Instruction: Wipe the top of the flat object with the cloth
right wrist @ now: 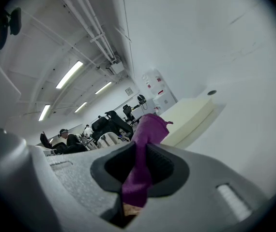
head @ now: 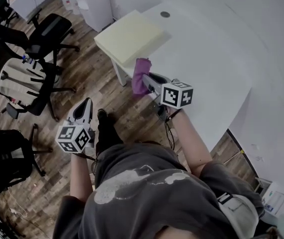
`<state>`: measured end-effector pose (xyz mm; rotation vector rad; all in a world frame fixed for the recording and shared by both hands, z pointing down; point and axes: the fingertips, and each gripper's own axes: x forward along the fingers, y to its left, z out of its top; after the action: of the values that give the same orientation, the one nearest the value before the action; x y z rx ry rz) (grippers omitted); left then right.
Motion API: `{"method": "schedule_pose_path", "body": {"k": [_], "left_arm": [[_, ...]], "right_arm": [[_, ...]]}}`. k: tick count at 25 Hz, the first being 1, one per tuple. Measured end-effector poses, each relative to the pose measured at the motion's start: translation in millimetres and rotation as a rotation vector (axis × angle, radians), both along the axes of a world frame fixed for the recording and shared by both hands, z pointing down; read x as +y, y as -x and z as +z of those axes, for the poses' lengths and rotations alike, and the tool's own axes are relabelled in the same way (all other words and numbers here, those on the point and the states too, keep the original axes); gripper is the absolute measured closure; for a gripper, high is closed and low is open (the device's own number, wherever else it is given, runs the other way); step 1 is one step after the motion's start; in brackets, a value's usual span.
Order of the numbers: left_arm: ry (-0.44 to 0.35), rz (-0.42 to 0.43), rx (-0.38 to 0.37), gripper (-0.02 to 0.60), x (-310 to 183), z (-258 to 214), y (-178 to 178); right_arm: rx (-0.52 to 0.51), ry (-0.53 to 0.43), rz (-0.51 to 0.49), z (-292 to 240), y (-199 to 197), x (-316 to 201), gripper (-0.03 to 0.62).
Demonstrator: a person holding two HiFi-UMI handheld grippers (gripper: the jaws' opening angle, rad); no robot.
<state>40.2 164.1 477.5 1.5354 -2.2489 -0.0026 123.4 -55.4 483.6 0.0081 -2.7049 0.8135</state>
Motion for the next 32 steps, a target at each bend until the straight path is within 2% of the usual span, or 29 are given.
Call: {"method": "schedule_pose_path", "body": {"k": [9, 18, 25, 32], "left_arm": [[-0.005, 0.181, 0.019, 0.586, -63.2, 10.3, 119.6], [0.005, 0.41, 0.03, 0.586, -145.5, 5.4, 235.8], [0.021, 0.549, 0.04, 0.586, -187.3, 13.1, 281.4], [0.083, 0.669, 0.063, 0.586, -214.2, 37.5, 300.6]], "right_arm": [[0.025, -0.005, 0.25, 6.0, 54.7, -65.1, 0.53], [0.034, -0.017, 0.46, -15.0, 135.5, -112.6, 0.53], [0.059, -0.018, 0.562, -16.4, 176.2, -127.1, 0.53], [0.071, -0.017, 0.658, -14.6, 186.6, -134.4, 0.53]]}}
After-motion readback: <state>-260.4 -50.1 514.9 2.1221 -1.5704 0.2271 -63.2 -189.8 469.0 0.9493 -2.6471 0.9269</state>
